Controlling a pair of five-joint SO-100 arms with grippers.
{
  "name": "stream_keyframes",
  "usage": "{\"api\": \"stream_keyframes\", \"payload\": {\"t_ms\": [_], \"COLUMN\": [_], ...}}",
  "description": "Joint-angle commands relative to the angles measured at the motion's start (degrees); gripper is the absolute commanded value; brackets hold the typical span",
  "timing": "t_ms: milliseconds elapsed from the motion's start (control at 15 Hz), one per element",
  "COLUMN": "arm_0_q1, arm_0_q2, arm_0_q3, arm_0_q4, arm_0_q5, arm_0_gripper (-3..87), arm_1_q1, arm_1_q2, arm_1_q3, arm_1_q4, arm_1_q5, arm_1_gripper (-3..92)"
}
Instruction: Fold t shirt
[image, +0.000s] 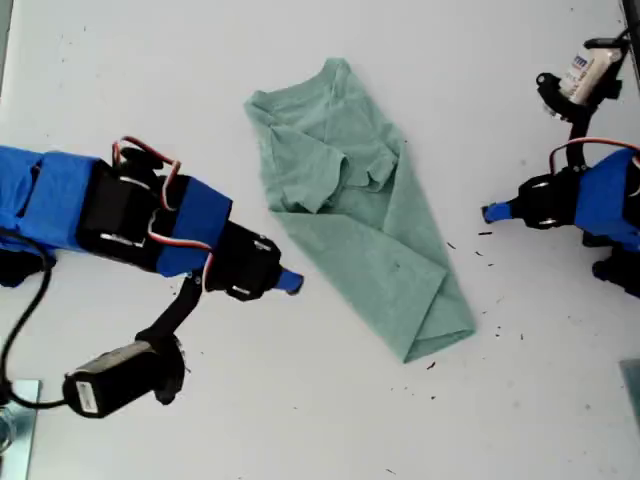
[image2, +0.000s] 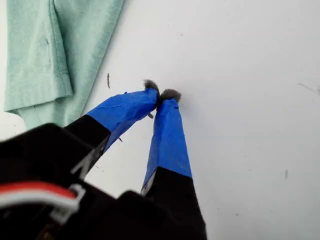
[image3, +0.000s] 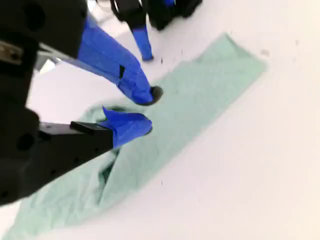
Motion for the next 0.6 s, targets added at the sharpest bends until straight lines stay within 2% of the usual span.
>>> {"api": "stream_keyframes", "payload": {"t_ms": [0,67,133,200,267,333,400,467,533], "arm_0_q1": [-2.1,-4.9,-8.3,-10.4,-11.7,-13.5,-14.6,-13.8,-15.3], "arm_0_q2": [16.6,33.8,49.7,63.3,76.1,89.8,106.1,117.5,114.3], "arm_0_q3": [32.8,55.1,74.1,86.7,95.3,102.2,107.5,109.4,109.2], "arm_0_q4": [-12.4,-21.5,-26.6,-26.8,-24.2,-18.2,-14.2,-10.1,-11.2], "arm_0_q5": [-5.4,-7.8,-8.2,-9.1,-9.9,-11.4,-8.5,-8.6,-8.6], "arm_0_gripper": [-0.1,-0.1,-0.2,-0.2,-0.2,-0.2,-0.2,-0.2,-0.2], "arm_1_q1": [-0.2,-0.2,-0.2,-0.2,-0.1,-0.1,-0.1,-0.1,0.0], "arm_1_q2": [1.0,1.0,1.0,1.0,1.0,1.0,1.0,1.0,1.0], "arm_1_q3": [2.3,2.3,2.3,2.3,2.3,2.3,2.3,2.3,2.3], "arm_1_q4": [0.2,0.3,0.3,0.3,0.3,0.3,0.3,0.3,0.4], "arm_1_q5": [0.4,0.4,0.4,0.4,0.4,0.4,0.6,0.7,0.8], "arm_1_gripper": [2.3,2.3,2.3,2.3,2.3,2.3,2.3,2.3,2.3]}}
